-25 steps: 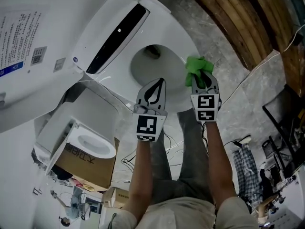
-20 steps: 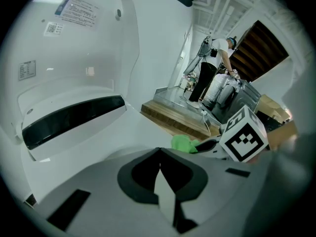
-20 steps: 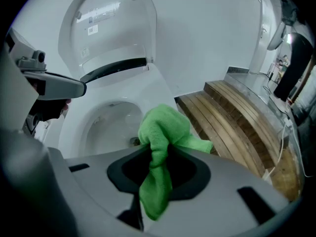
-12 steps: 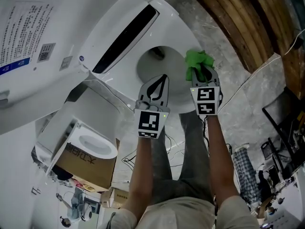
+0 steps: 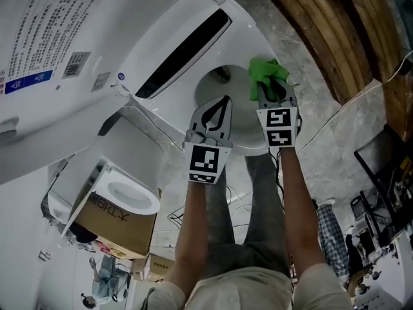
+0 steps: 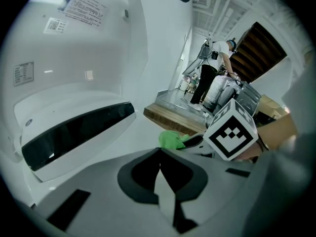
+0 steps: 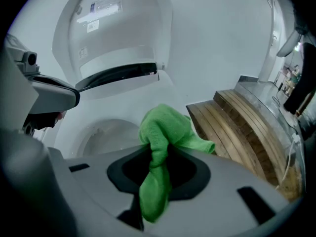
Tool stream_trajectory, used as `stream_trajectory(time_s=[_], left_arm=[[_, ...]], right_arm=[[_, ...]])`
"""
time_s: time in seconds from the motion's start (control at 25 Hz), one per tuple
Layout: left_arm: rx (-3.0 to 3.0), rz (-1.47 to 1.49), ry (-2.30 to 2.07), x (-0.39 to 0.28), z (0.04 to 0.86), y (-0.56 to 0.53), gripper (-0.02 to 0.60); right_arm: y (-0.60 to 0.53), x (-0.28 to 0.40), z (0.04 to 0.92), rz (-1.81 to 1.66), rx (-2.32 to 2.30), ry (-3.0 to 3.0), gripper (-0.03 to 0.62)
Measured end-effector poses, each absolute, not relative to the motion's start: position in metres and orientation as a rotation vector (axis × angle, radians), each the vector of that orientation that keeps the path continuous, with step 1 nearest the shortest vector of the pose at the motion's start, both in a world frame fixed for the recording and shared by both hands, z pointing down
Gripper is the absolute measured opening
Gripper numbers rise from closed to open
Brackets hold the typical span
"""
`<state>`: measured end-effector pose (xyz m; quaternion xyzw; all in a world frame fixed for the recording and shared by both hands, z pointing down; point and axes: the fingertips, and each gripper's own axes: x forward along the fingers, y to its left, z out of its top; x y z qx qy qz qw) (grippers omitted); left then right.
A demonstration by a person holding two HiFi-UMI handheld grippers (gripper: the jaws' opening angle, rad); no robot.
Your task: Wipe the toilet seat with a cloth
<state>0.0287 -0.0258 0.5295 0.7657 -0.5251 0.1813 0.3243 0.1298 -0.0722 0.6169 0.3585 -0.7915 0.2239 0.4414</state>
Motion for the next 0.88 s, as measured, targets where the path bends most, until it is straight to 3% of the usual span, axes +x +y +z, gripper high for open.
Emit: stream_trajectory(time_s=[0.88], left_arm=[[1.965,0.434,-1.439,-0.021,0.531,-0.026,0.012]], right_arm=[[-0.123,0.068,0.609,0.402,0.852,-2.026,0.097]])
